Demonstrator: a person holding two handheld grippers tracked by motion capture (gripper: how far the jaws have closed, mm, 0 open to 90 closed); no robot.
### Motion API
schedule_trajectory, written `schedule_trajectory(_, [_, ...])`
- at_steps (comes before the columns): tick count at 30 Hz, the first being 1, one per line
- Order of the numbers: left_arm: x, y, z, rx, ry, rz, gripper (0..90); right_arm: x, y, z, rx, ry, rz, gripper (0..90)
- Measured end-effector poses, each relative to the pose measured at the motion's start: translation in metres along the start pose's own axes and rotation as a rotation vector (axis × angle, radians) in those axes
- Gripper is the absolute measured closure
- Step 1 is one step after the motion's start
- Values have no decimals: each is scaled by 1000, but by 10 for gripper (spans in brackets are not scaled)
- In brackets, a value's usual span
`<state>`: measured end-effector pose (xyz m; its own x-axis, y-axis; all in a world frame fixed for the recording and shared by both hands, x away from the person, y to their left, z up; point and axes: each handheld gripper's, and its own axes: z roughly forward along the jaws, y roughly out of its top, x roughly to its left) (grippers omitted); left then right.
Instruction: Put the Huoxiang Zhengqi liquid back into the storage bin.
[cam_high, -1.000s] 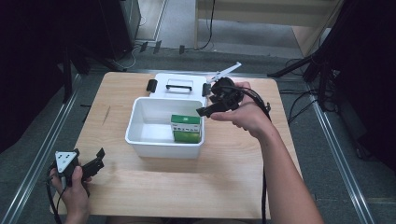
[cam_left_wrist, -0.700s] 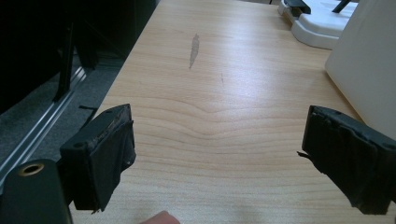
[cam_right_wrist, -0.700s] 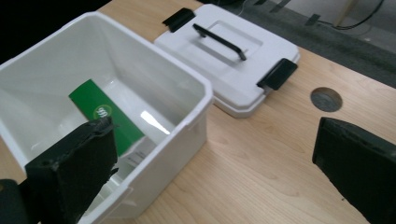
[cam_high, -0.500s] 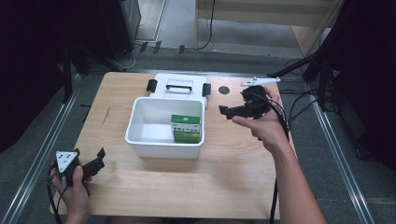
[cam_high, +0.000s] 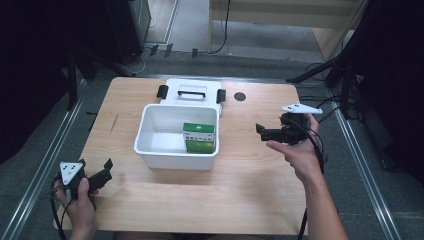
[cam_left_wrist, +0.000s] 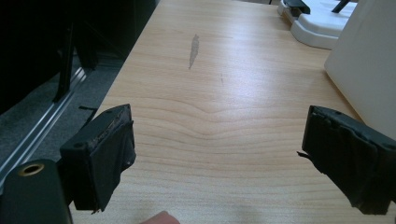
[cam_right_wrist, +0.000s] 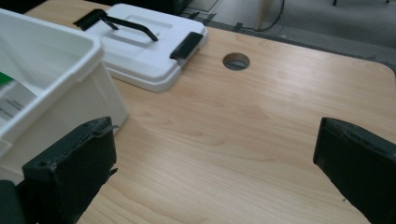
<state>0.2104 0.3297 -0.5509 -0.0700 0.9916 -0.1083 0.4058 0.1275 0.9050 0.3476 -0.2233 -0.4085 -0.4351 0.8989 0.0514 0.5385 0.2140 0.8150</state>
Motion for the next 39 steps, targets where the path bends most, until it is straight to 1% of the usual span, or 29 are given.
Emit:
schedule_trajectory(2, [0, 0, 0, 0, 0, 1, 100, -2, -4, 0, 3, -11, 3, 0])
schedule_trajectory(3, [0, 0, 0, -1, 1, 1, 100, -7, -11, 0, 4, -27, 18, 0])
schedule_trajectory(4, [0, 0, 0, -1, 1, 1, 100, -7, -11, 0, 4, -27, 18, 0])
schedule_trajectory(5, [0, 0, 0, 0, 0, 1, 100, -11, -19, -1, 12, -43, 27, 6])
schedule_trajectory(6, [0, 0, 0, 0, 0, 1, 100, -11, -19, -1, 12, -43, 27, 6])
schedule_trajectory(8, [0, 0, 0, 0, 0, 2, 100, -14, -27, -1, 19, -52, 38, 7])
schedule_trajectory(9, [0, 0, 0, -1, 1, 3, 100, -18, -35, -1, 24, -57, 52, 7])
schedule_trajectory(10, [0, 0, 0, -1, 1, 3, 100, -18, -35, -1, 24, -57, 52, 7])
schedule_trajectory(11, [0, 0, 0, -1, 1, 4, 100, -21, -43, -2, 28, -65, 61, 7])
schedule_trajectory(12, [0, 0, 0, -1, 1, 4, 100, -21, -43, -2, 28, -65, 61, 7])
schedule_trajectory(13, [0, 0, 0, -1, 2, 4, 100, -24, -50, -3, 29, -73, 78, 6])
schedule_trajectory(14, [0, 0, 0, -1, 2, 4, 100, -24, -50, -3, 29, -73, 78, 6])
schedule_trajectory(15, [-1, 0, 0, -1, 2, 3, 100, -28, -57, -5, 25, -75, 95, 5])
schedule_trajectory(16, [-1, 0, 0, -1, 2, 3, 100, -28, -57, -5, 25, -75, 95, 5])
schedule_trajectory(17, [-1, 0, 0, -3, 3, 1, 100, -31, -64, -6, 28, -81, 116, 0])
schedule_trajectory(19, [-1, 0, 0, -1, 3, 3, 100, -33, -67, -6, 28, -89, 122, 0])
schedule_trajectory(20, [-1, 0, 0, -1, 0, -1, 100, -36, -75, -8, 26, -95, 138, 0])
schedule_trajectory(21, [-1, 0, 0, 0, 0, 2, 100, -37, -79, -8, 23, -93, 140, 0])
schedule_trajectory(22, [-1, 0, 0, 0, 0, 2, 100, -37, -79, -8, 23, -93, 140, 0])
schedule_trajectory(23, [-1, 0, 0, 0, 0, 2, 100, -41, -87, -9, 31, -99, 152, 0])
schedule_trajectory(27, [-1, 0, 0, -1, 2, 1, 100, -46, -100, -11, 45, -143, 150, 0])
schedule_trajectory(28, [-1, 0, 0, -1, 2, 1, 100, -46, -100, -11, 45, -143, 150, 0])
schedule_trajectory(29, [-1, 0, 0, -1, 4, 4, 100, -49, -107, -11, 48, -154, 158, 0])
schedule_trajectory(31, [-1, 0, 0, 0, 4, 5, 100, -51, -115, -11, 49, -156, 161, 0])
schedule_trajectory(32, [-1, 0, 0, 0, 4, 5, 100, -51, -115, -11, 49, -156, 161, 0])
schedule_trajectory(34, [-1, 0, 0, -1, 5, 3, 100, -54, -125, -12, 47, -159, 171, 0])
schedule_trajectory(36, [-1, 0, 0, -1, 5, 4, 100, -55, -129, -13, 48, -161, 171, 0])
schedule_trajectory(37, [-1, 0, 0, 0, 4, 6, 100, -56, -136, -13, 57, -168, 170, 0])
schedule_trajectory(39, [-1, 0, 0, -1, 5, 5, 100, -56, -143, -14, 55, -191, 150, 0])
